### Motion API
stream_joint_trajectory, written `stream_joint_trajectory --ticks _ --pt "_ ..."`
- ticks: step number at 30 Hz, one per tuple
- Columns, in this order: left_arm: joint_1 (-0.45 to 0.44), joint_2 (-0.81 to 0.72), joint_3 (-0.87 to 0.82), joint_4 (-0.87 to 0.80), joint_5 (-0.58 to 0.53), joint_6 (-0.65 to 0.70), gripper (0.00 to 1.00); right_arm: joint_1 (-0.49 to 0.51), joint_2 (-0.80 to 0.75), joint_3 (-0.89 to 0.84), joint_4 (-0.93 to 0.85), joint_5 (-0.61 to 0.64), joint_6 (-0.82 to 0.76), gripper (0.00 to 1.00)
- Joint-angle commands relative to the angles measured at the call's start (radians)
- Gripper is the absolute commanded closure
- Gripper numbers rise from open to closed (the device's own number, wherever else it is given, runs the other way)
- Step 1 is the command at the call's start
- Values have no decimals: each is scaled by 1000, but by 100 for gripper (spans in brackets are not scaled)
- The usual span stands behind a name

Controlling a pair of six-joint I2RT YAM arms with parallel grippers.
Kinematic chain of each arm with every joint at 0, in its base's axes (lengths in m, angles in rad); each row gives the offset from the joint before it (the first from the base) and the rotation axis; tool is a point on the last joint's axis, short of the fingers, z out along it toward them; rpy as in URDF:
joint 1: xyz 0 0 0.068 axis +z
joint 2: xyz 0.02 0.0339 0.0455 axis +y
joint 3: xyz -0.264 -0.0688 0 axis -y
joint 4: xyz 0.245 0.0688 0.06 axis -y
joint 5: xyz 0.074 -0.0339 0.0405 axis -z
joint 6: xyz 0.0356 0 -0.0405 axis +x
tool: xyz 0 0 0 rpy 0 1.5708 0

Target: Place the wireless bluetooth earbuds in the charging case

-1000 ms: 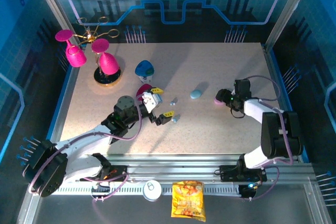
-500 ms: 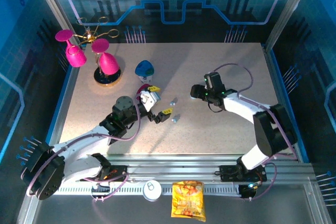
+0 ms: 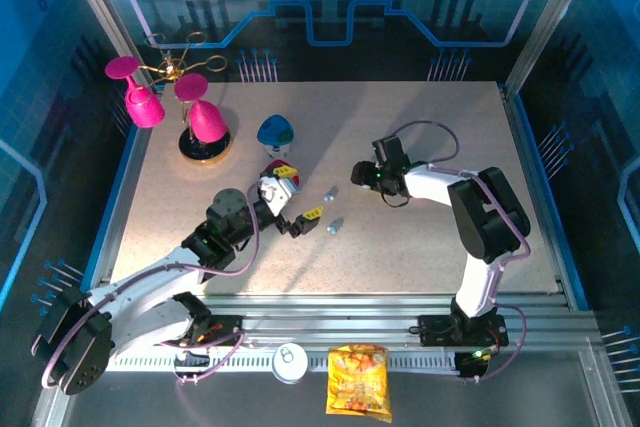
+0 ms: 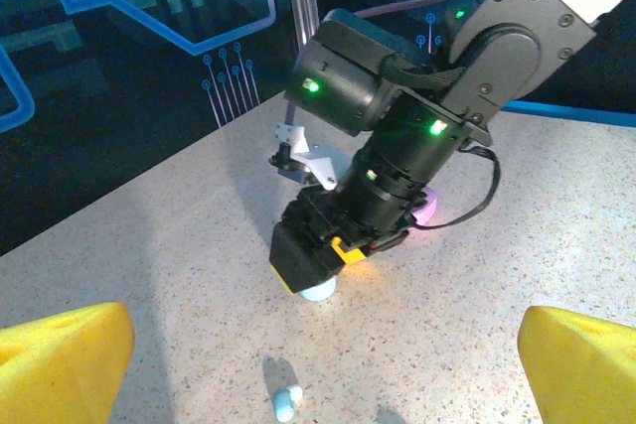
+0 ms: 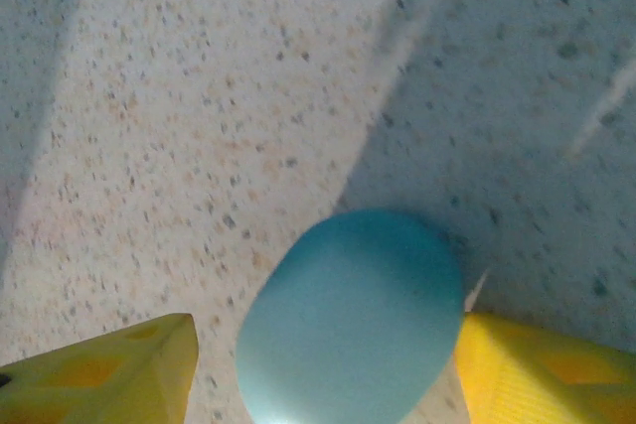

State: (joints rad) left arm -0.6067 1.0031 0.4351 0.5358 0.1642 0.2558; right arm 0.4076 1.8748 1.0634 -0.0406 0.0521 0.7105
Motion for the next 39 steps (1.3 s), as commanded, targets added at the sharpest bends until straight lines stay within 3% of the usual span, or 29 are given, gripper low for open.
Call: stream_joint_trajectory --ticks 1,7,17,21,27,30,33,35,39 --pt "1 -13 -11 -4 -20 13 1 10 53 75 -50 8 -51 35" --pt "1 -8 -15 2 -23 12 1 13 110 187 -181 7 -183 38" --pt "2 12 -18 33 -22 3 1 74 122 239 -304 133 -298 41" --pt "1 13 -14 32 -19 2 1 109 164 301 -368 215 -318 54" --pt "1 -16 -26 11 -32 9 1 129 179 338 -421 279 -342 62" --pt "2 -18 -29 10 -35 4 1 128 151 311 -377 221 -373 64" --pt "3 -23 -27 8 -41 -2 1 113 93 249 -295 74 -418 64" --pt "7 -27 -24 4 -45 -11 1 107 50 207 -252 -30 -472 64" --pt "30 -34 -25 6 -32 -52 1 108 -28 152 -270 -120 -618 65"
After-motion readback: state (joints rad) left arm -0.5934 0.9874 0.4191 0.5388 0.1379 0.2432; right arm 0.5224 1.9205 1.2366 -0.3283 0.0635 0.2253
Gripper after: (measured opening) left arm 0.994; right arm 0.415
